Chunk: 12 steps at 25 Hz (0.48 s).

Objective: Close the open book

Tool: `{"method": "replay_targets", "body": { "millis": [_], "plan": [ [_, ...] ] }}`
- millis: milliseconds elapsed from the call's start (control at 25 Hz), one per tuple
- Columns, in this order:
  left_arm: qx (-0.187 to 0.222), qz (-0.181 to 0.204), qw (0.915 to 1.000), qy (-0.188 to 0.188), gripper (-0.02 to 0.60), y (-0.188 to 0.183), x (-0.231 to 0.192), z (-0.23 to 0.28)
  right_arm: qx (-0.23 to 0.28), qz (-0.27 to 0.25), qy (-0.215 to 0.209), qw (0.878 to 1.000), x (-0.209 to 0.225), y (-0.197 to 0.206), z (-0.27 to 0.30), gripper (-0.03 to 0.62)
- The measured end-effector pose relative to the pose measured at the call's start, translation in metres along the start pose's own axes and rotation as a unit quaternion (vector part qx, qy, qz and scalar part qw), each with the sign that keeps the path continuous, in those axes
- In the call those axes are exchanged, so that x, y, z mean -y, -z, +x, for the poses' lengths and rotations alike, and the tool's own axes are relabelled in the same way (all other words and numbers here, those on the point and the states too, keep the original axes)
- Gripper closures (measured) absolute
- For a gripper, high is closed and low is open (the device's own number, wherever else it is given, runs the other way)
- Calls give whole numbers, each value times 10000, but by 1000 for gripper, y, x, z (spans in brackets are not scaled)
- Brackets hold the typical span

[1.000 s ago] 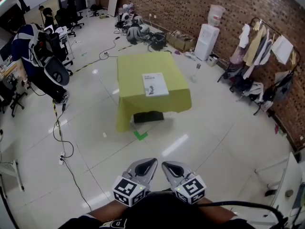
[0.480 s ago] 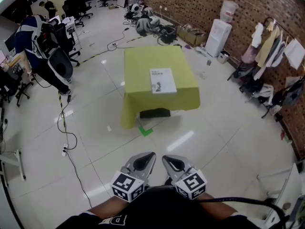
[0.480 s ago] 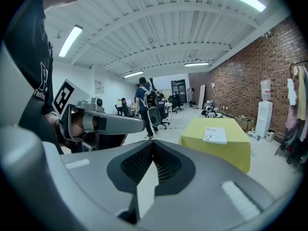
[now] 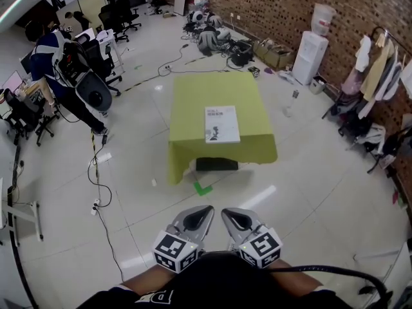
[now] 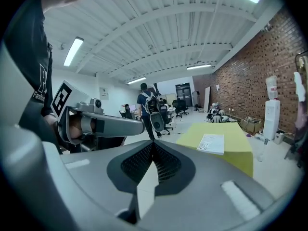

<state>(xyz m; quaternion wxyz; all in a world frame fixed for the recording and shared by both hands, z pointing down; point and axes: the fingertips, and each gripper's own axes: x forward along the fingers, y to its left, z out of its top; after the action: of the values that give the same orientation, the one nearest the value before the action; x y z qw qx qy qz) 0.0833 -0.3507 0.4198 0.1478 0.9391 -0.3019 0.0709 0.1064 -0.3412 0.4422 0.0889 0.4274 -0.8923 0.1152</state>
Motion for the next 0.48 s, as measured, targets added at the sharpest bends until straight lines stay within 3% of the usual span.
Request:
{"method": "replay_targets", "body": {
  "millis": [480],
  "plan": [
    [-250,509,9982,-179,574,-23,31,104,258,232,-291,9990,99,-12,-26,586]
  ]
}}
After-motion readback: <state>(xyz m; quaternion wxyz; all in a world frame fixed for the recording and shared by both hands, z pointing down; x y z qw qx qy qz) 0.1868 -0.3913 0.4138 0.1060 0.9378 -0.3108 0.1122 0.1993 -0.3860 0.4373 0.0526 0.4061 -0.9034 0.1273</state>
